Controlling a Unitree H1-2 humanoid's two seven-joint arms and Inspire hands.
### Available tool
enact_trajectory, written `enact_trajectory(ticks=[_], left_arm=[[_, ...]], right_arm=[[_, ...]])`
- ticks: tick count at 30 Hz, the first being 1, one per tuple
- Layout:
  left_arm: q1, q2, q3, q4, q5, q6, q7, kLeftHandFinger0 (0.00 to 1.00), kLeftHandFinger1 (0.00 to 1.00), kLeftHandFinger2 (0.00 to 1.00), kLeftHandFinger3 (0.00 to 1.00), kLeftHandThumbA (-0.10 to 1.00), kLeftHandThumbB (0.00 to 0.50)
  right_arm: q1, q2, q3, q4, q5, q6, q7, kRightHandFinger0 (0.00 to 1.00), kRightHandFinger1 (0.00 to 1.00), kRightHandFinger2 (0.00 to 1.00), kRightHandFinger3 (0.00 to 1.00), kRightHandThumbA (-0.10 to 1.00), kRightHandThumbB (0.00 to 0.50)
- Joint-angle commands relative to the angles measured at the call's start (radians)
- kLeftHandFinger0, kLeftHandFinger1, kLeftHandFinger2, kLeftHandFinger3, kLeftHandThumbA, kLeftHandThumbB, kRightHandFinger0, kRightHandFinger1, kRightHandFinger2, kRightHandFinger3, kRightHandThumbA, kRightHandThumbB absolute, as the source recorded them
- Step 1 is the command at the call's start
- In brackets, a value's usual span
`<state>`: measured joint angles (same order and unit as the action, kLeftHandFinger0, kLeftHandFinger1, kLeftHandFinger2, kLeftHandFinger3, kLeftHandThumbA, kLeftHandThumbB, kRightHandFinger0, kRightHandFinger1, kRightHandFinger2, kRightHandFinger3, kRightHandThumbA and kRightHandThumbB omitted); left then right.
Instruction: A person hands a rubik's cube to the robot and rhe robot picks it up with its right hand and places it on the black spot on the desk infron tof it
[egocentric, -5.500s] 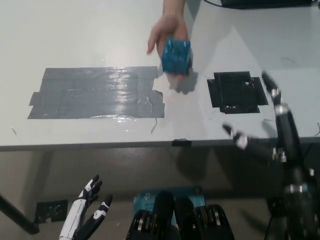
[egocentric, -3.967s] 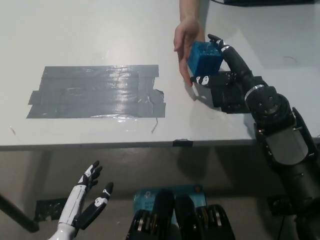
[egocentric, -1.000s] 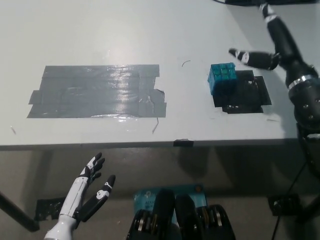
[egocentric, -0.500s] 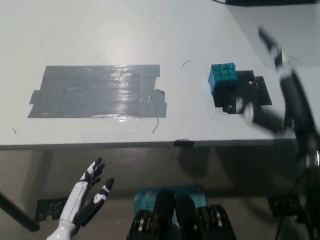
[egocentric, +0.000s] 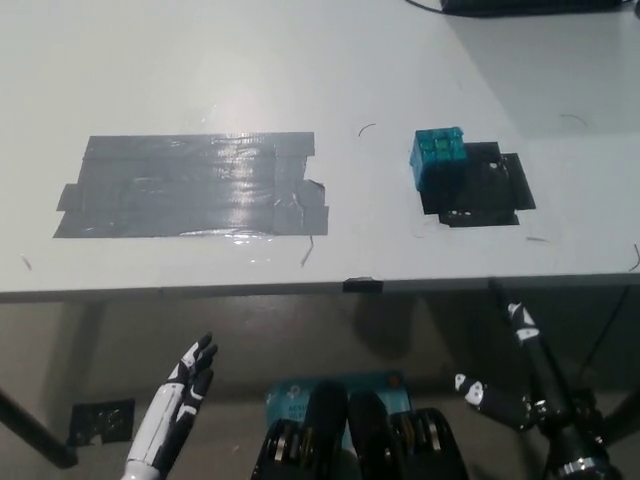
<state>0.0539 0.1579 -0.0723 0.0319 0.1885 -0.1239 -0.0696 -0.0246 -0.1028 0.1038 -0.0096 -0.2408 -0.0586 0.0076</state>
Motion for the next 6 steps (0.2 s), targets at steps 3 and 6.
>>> enact_trajectory(ticks=[3,6], left_arm=[[-0.023,0.005,0.003,-0.022,0.009,-0.038,0.015,1.0,1.0,1.0,1.0,1.0,0.143],[-0.03,0.005,0.004,-0.021,0.005,-0.035,0.012,1.0,1.0,1.0,1.0,1.0,0.138]], right_arm=[[-0.038,0.005,0.016,0.035,-0.049,-0.106,-0.043,1.0,1.0,1.0,1.0,0.84,0.288],[-0.046,0.005,0.014,0.045,-0.049,-0.109,-0.045,1.0,1.0,1.0,1.0,0.84,0.299]])
